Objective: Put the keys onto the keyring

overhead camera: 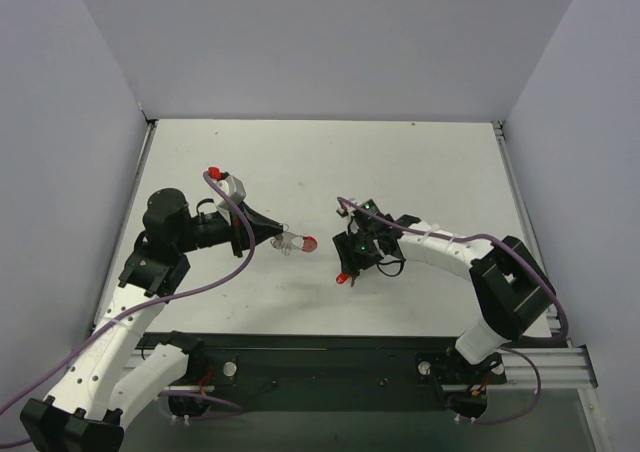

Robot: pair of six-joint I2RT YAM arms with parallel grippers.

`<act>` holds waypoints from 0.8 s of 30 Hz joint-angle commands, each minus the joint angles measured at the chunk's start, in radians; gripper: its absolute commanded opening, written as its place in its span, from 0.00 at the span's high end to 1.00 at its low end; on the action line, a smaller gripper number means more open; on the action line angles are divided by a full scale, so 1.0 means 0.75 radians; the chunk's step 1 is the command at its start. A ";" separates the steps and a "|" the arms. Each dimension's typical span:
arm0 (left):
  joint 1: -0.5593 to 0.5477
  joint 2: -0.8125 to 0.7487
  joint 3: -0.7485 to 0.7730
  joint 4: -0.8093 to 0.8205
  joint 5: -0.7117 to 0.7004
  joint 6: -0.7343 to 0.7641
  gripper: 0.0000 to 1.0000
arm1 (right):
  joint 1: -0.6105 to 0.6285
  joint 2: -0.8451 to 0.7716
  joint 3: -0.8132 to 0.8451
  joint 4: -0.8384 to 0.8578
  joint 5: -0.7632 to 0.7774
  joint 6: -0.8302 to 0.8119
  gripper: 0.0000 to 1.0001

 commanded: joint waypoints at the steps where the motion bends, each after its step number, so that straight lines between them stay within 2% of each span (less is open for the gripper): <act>1: -0.003 -0.014 0.009 0.044 0.000 0.018 1.00 | 0.032 0.057 0.052 -0.003 0.067 -0.033 0.55; 7: -0.003 -0.012 0.011 0.038 0.000 0.018 1.00 | 0.048 0.139 0.085 -0.001 0.080 -0.029 0.67; 8: -0.003 -0.012 0.011 0.038 -0.004 0.022 1.00 | 0.048 0.155 0.091 -0.003 0.082 -0.027 0.75; 10: -0.003 -0.012 0.015 0.033 -0.004 0.020 1.00 | 0.050 0.167 0.102 -0.013 0.096 -0.017 0.85; 11: -0.003 -0.012 0.015 0.036 -0.004 0.020 1.00 | 0.050 0.175 0.104 -0.015 0.104 -0.015 0.95; 12: -0.003 -0.012 0.017 0.034 -0.004 0.022 1.00 | 0.050 0.173 0.104 -0.017 0.108 -0.011 1.00; 18: -0.003 -0.012 0.015 0.031 -0.004 0.024 1.00 | 0.050 0.112 0.108 -0.019 0.104 0.012 1.00; 24: -0.003 -0.018 0.019 0.025 -0.012 0.024 1.00 | 0.050 -0.070 0.108 -0.021 0.106 0.030 1.00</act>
